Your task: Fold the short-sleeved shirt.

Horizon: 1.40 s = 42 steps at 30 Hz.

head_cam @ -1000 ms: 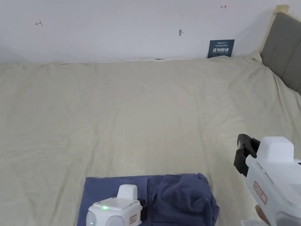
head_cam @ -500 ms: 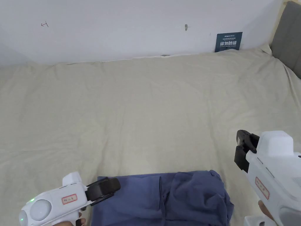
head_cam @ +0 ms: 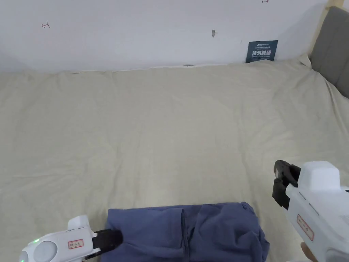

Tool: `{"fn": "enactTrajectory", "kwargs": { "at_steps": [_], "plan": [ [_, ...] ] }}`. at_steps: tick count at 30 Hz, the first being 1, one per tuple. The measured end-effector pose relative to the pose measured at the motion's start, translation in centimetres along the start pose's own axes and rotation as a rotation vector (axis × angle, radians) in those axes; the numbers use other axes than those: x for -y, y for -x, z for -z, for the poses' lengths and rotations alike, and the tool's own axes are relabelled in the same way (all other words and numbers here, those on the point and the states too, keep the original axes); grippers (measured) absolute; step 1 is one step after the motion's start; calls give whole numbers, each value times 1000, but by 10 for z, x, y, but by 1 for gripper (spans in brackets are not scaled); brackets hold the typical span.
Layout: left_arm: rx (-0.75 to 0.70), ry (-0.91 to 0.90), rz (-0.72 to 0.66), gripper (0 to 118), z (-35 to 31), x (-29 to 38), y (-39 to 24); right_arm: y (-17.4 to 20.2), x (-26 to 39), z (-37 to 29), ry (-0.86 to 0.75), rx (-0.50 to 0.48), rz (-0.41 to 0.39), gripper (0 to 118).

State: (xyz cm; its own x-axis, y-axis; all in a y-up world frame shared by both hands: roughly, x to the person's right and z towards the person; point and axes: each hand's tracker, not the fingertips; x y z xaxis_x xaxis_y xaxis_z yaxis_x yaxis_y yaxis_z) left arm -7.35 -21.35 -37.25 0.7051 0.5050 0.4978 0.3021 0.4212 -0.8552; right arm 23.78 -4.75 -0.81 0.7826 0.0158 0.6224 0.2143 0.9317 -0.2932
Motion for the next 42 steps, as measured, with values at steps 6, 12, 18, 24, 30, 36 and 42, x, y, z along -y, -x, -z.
{"fn": "enactTrajectory", "kwargs": {
  "at_steps": [6, 12, 18, 24, 30, 36, 42],
  "plan": [
    [-30, -73, 65, 8, -19, 3, -14, 1, -1, 0, 3, -4, -9, 2],
    [-106, -173, 94, 8, -65, -5, -7, 3, -6, -1, -17, -22, -3, 2],
    [-224, -216, 86, 8, -103, -9, -9, 2, -4, -5, -29, -45, 5, 2],
    [-225, -183, 261, 8, -102, -4, -102, -5, 3, -9, -26, -46, 25, 2],
    [-61, -74, 351, 8, -57, 5, -186, -14, 7, -17, -21, -30, 37, 2],
    [3, 63, 340, 8, 8, 35, -243, -26, 9, -23, -27, 3, 59, 2],
    [-56, 168, 384, 62, 75, 69, -275, -33, 10, -27, -15, 19, 64, 2]
  ]
}}
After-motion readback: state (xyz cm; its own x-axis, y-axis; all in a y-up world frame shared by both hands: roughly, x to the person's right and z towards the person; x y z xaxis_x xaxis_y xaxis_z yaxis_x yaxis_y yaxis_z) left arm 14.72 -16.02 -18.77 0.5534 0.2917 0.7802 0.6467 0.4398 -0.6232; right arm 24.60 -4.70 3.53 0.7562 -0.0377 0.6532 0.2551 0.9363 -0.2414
